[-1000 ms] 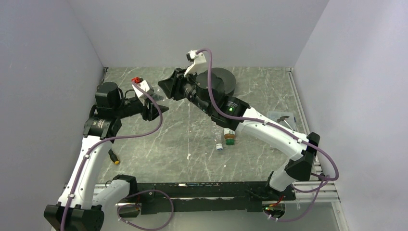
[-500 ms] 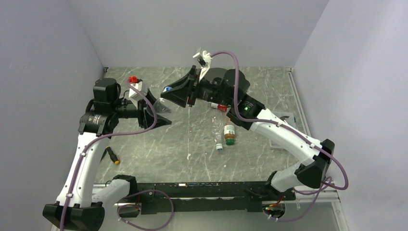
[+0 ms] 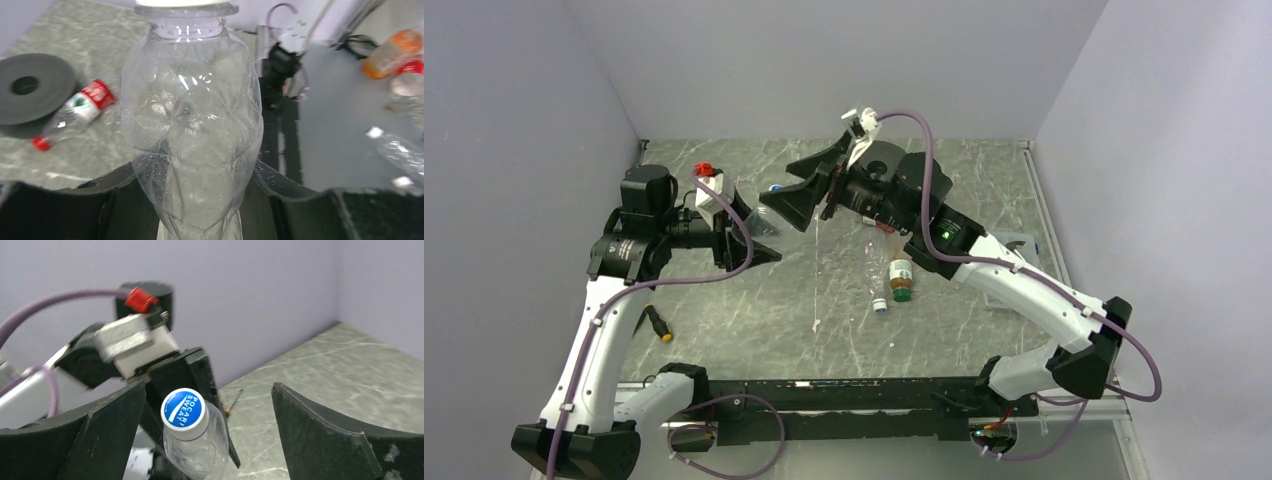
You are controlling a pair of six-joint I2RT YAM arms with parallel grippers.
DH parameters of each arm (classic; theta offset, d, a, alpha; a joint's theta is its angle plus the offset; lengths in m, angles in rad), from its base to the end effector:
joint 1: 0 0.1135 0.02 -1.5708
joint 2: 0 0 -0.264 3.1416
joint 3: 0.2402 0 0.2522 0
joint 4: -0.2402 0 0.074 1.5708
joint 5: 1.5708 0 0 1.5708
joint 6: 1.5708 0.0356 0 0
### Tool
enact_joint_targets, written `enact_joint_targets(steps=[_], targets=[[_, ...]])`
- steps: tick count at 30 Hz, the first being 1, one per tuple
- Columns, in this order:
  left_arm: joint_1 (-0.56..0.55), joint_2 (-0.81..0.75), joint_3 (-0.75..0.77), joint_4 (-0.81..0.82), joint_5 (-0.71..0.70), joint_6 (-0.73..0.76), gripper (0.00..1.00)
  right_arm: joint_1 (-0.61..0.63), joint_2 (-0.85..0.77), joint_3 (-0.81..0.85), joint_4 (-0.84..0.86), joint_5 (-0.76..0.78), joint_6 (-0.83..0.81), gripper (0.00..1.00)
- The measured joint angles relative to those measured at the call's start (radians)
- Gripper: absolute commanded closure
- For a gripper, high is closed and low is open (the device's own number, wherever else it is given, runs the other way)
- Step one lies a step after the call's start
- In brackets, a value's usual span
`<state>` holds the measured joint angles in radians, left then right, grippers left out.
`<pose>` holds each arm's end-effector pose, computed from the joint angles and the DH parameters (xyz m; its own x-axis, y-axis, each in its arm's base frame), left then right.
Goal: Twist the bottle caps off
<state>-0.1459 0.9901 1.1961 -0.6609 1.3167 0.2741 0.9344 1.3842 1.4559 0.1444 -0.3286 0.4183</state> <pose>0.1703 -0.0599 0.4066 -0.1757 0.0946 -0.9799 0.9810 0.1004 -0.1662 0.1787 0.2612 0.4734 -0.2689 0.2831 -0.9206 -0.9185 0.2123 0.3335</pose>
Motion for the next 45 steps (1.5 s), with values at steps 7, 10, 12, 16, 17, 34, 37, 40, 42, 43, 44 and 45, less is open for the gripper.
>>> enact_joint_targets(steps=[7, 10, 12, 16, 17, 34, 37, 40, 42, 43, 44, 45], targets=[[0.0, -0.051, -0.071, 0.071, -0.231, 0.074, 0.76, 0.103, 0.012, 0.113, -0.156, 0.426, 0.001, 0.17], [0.0, -0.061, -0.089, 0.098, -0.303, 0.089, 0.76, 0.13, 0.074, 0.223, -0.225, 0.528, 0.004, 0.22], [0.0, -0.061, -0.093, 0.115, -0.336, 0.091, 0.77, 0.137, 0.1, 0.25, -0.251, 0.562, 0.004, 0.24], [0.0, -0.061, -0.095, 0.137, -0.381, 0.091, 0.77, 0.146, 0.147, 0.279, -0.307, 0.602, 0.008, 0.3], [0.0, -0.061, -0.096, 0.142, -0.389, 0.091, 0.77, 0.148, 0.16, 0.286, -0.32, 0.61, 0.01, 0.33], [0.0, -0.058, -0.097, 0.169, -0.404, 0.086, 0.77, 0.159, 0.199, 0.292, -0.323, 0.615, 0.043, 0.98], [0.007, -0.057, -0.097, 0.154, -0.353, 0.076, 0.75, 0.154, 0.179, 0.26, -0.293, 0.561, 0.014, 1.0], [0.011, -0.053, -0.09, 0.118, -0.237, 0.062, 0.74, 0.132, 0.125, 0.195, -0.252, 0.418, -0.025, 1.0], [0.011, -0.047, -0.074, 0.096, -0.151, 0.043, 0.73, 0.111, 0.084, 0.149, -0.208, 0.292, -0.047, 1.0], [0.011, -0.043, -0.064, 0.084, -0.105, 0.031, 0.73, 0.098, 0.065, 0.126, -0.18, 0.221, -0.054, 1.0], [0.008, -0.038, -0.051, 0.071, -0.057, 0.018, 0.73, 0.089, 0.052, 0.112, -0.157, 0.164, -0.056, 1.0], [0.006, -0.032, -0.034, 0.053, 0.002, 0.006, 0.73, 0.077, 0.04, 0.095, -0.124, 0.093, -0.059, 1.0]])
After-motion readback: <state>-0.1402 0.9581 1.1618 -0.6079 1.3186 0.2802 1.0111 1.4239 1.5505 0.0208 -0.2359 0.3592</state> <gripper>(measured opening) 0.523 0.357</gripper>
